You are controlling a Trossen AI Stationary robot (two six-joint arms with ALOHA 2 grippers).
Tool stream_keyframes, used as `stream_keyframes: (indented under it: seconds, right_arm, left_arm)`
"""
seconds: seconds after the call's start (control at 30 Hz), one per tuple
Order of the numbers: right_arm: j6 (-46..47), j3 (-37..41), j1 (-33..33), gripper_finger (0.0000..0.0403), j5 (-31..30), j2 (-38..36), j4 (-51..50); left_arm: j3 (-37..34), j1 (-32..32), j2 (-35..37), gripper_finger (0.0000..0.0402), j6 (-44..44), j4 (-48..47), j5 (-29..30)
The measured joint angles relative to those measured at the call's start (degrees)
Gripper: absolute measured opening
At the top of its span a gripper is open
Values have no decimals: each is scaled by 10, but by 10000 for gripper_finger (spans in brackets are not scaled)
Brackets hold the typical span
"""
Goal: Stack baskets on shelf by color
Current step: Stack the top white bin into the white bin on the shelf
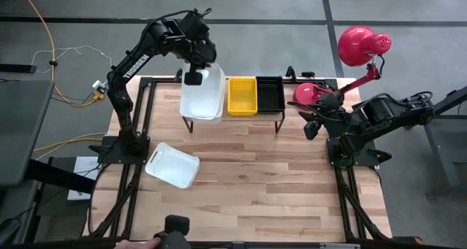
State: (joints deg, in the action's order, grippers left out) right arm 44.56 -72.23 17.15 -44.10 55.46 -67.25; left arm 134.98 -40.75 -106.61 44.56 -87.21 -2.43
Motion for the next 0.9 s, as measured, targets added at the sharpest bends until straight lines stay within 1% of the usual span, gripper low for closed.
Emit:
stream_keyframes:
  seconds: [0.07, 0.2, 0.33, 0.53, 0.9]
  right_arm:
    - [0, 0, 0, 172, 0, 0, 0]
    - [0, 0, 0, 172, 0, 0, 0]
    - [0, 0, 0, 172, 1, 0, 0]
    - [0, 0, 0, 172, 1, 0, -1]
    - [0, 0, 0, 172, 1, 0, -7]
  left_arm:
    - [0, 0, 0, 0, 2, 0, -11]
    - [-13, 0, 0, 0, -4, -1, 0]
    - [-51, 0, -1, 0, -9, -5, 15]
    - [-106, -1, -1, 0, 0, 3, 13]
    - [-164, -1, 0, 0, 1, 26, 15]
